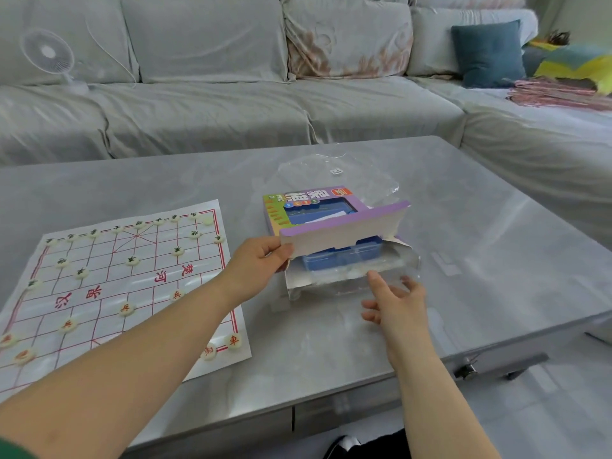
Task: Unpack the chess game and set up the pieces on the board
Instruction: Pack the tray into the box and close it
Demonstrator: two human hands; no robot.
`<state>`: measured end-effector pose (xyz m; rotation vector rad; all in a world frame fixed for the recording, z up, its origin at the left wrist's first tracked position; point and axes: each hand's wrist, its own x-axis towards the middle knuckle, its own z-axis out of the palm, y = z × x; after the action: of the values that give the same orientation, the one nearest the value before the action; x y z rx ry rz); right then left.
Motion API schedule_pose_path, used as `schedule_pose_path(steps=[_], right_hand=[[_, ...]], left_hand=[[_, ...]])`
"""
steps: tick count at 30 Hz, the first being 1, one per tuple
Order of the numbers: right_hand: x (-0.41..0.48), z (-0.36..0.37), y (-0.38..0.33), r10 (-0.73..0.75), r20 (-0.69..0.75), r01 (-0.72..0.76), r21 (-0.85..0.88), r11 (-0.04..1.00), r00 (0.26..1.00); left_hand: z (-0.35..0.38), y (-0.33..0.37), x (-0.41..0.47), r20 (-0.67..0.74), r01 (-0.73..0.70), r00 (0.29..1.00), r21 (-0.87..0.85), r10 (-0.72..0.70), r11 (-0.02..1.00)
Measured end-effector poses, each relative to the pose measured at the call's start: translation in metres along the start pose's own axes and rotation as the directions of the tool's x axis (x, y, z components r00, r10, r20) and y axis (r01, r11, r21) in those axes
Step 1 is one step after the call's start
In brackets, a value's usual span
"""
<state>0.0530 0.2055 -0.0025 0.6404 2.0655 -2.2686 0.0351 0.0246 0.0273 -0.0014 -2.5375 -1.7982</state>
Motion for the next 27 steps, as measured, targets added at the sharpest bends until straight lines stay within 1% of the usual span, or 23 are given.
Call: schedule_pose_path(steps=[4, 7, 9, 13, 15, 18, 19, 21, 23, 25, 27], right_hand=[[0.011, 0.0, -0.005, -0.071, -0.04, 0.069, -0.048, 0.996, 0.997], [0.018, 0.002, -0.012, -0.141, 0.043, 0.144, -0.093, 0.985, 0.989], [0.022, 0.006, -0.017, -0.207, 0.067, 0.213, -0.105, 0.971, 0.976], [0.027, 0.01, -0.025, -0.27, 0.042, 0.273, -0.081, 0.959, 0.962], [0.026, 0.011, -0.032, -0.299, 0.021, 0.3, -0.071, 0.951, 0.954], [0.018, 0.014, -0.043, -0.34, 0.0, 0.339, -0.035, 0.94, 0.941], [0.015, 0.014, -0.047, -0.354, 0.003, 0.354, -0.039, 0.934, 0.935], [0.008, 0.014, -0.053, -0.383, 0.025, 0.384, -0.055, 0.922, 0.923], [0.002, 0.013, -0.059, -0.399, 0.027, 0.4, -0.082, 0.913, 0.917], [-0.004, 0.014, -0.066, -0.426, 0.0, 0.423, -0.121, 0.898, 0.905], [-0.009, 0.014, -0.075, -0.475, -0.008, 0.467, -0.168, 0.868, 0.88]], left_hand=[[-0.006, 0.002, -0.002, 0.017, 0.012, 1.0, -0.027, -0.012, 1.0], [-0.012, 0.005, -0.002, 0.013, 0.009, 1.0, -0.071, -0.008, 0.997], [-0.016, 0.008, -0.001, 0.019, 0.017, 1.0, -0.087, -0.015, 0.996], [-0.022, 0.012, 0.0, 0.02, 0.015, 1.0, -0.129, -0.012, 0.992], [-0.025, 0.015, -0.001, 0.031, -0.019, 0.999, -0.17, 0.024, 0.985], [-0.031, 0.017, -0.005, 0.133, -0.115, 0.982, -0.132, 0.132, 0.985], [-0.033, 0.016, -0.007, 0.164, -0.126, 0.975, -0.141, 0.149, 0.982], [-0.039, 0.016, -0.012, 0.199, -0.117, 0.968, -0.179, 0.152, 0.977], [-0.041, 0.018, -0.016, 0.216, -0.106, 0.966, -0.18, 0.145, 0.978], [-0.042, 0.024, -0.021, 0.178, -0.153, 0.969, -0.119, 0.173, 0.981], [-0.044, 0.036, -0.022, 0.057, -0.23, 0.971, -0.038, 0.232, 0.972]])
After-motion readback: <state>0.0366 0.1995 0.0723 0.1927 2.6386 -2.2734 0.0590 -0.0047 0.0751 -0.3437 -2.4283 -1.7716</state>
